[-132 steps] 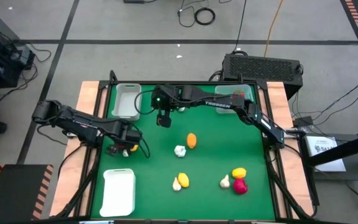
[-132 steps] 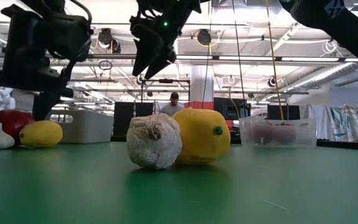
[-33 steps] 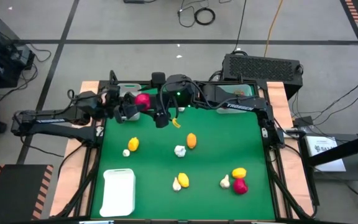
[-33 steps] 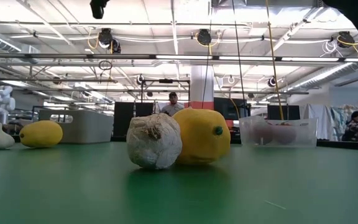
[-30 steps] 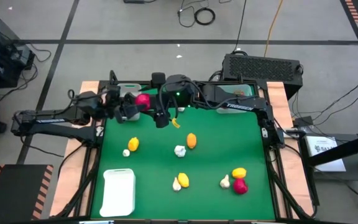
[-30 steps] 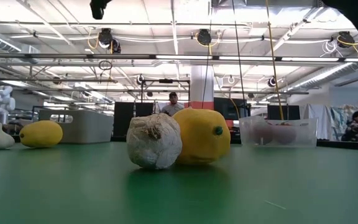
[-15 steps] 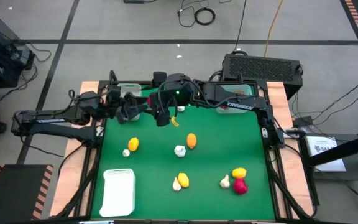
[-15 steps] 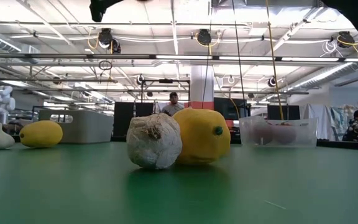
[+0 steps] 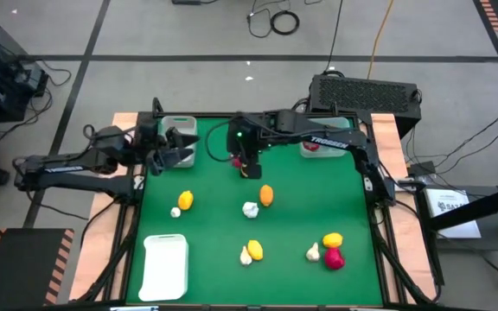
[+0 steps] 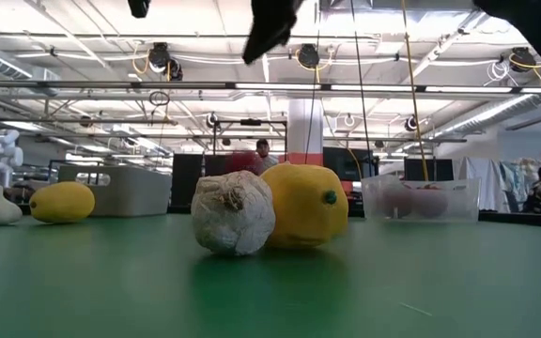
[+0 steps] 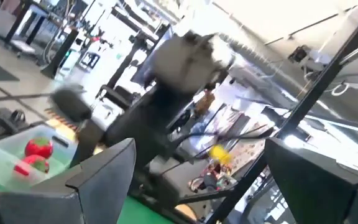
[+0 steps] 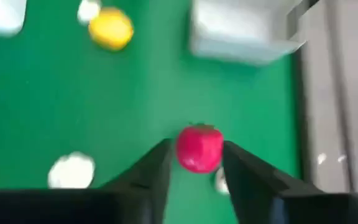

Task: Sort produce into baskets
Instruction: Put the tomato into the transparent bin

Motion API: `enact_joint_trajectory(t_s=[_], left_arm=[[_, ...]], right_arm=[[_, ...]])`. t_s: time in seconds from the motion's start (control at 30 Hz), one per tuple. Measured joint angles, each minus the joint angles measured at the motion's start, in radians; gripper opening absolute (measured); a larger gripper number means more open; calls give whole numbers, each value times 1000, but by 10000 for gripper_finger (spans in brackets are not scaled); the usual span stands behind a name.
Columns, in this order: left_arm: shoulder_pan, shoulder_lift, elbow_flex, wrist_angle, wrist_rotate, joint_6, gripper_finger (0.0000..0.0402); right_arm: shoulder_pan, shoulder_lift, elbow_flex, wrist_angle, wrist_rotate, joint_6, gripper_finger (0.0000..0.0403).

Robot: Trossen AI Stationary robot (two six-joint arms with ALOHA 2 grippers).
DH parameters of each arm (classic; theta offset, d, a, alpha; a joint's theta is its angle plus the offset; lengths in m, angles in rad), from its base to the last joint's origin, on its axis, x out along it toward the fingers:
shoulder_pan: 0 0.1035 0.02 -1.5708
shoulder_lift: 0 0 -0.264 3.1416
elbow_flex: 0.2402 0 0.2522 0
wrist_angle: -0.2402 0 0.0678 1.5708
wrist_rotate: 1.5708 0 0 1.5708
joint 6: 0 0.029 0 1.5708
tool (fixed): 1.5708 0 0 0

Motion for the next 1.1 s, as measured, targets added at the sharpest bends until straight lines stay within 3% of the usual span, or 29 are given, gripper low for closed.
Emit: enact_joint_trajectory(t_s=[0.2, 0.33, 0.53, 0.8, 0.93, 1.1], left_arm=[[0, -61, 0, -31, -8, 24, 361], [0, -103, 0, -95, -35, 24, 361], [0, -156, 0, -175, -89, 19, 361], [0, -166, 0, -240, -100, 19, 361], [0, -166, 0, -296, -100, 18, 361], [0, -166, 0, -315, -100, 19, 361]], right_arm=[[-13, 16, 1, 24, -100, -22, 14], [-35, 15, 2, -36, -112, -24, 7], [-151, 15, 1, -268, -125, -25, 60], [-319, 13, -14, -342, -302, -4, 153], [-353, -32, -97, -344, -433, -37, 188], [-374, -175, -319, -342, -448, -30, 208]])
